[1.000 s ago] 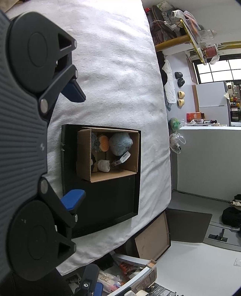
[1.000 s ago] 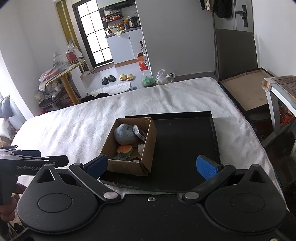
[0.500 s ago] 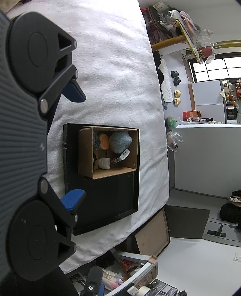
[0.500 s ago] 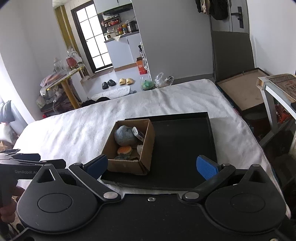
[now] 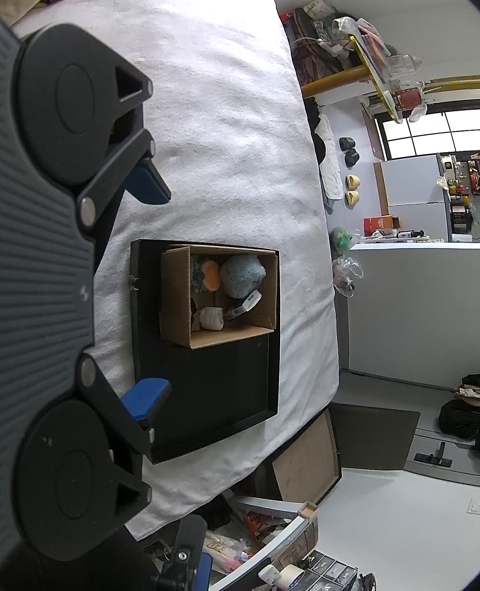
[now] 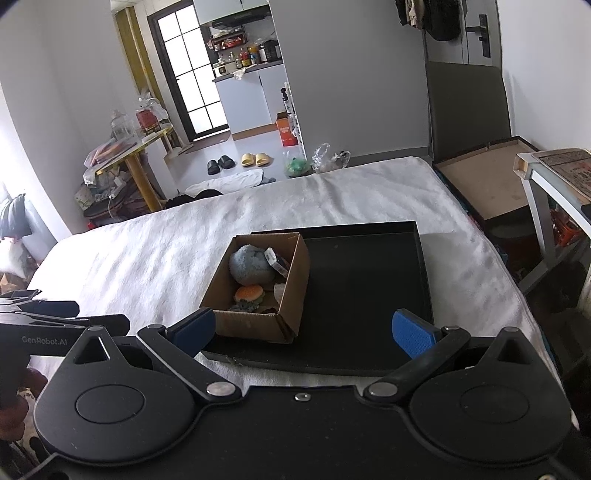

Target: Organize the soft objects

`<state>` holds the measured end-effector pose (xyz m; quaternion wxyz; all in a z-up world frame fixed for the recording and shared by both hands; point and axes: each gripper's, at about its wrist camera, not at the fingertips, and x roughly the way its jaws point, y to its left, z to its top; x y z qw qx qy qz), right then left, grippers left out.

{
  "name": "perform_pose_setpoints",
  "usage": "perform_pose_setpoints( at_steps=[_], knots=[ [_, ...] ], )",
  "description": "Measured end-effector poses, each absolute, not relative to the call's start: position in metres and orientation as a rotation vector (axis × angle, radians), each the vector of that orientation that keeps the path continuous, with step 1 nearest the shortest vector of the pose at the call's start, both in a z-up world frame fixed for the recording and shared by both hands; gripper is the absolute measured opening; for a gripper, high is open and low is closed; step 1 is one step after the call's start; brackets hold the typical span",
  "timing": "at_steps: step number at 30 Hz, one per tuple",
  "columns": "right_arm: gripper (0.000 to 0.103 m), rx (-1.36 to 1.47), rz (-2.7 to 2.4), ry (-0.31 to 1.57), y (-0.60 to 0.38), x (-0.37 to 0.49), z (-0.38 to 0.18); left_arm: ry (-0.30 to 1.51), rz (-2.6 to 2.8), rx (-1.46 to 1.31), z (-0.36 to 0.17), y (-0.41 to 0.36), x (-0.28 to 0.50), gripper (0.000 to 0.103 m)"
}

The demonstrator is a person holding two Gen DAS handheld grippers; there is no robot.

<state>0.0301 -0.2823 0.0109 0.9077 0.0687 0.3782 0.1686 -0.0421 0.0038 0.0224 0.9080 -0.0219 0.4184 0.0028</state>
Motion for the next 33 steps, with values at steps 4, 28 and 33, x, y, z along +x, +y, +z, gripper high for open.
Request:
perform_pose_setpoints(
  at_steps=[4, 28, 33],
  knots=[
    [0.103, 0.115, 0.329, 0.785, -0.2794, 0.0306, 0.0095, 0.858, 0.011, -0.044, 0.0225, 0.0042, -0.0421, 0.100],
    [0.103, 0.185, 0.352, 0.806, -0.2834, 0.0350, 0.0071, 0.860, 0.014, -0.052, 0.0211, 0.0040, -0.0397, 0.100],
    [0.103, 0.180, 0.348, 0.807, -0.2833, 0.0354, 0.0064, 0.864, 0.011, -0.049, 0.0198, 0.0033, -0.0392, 0.100]
  ],
)
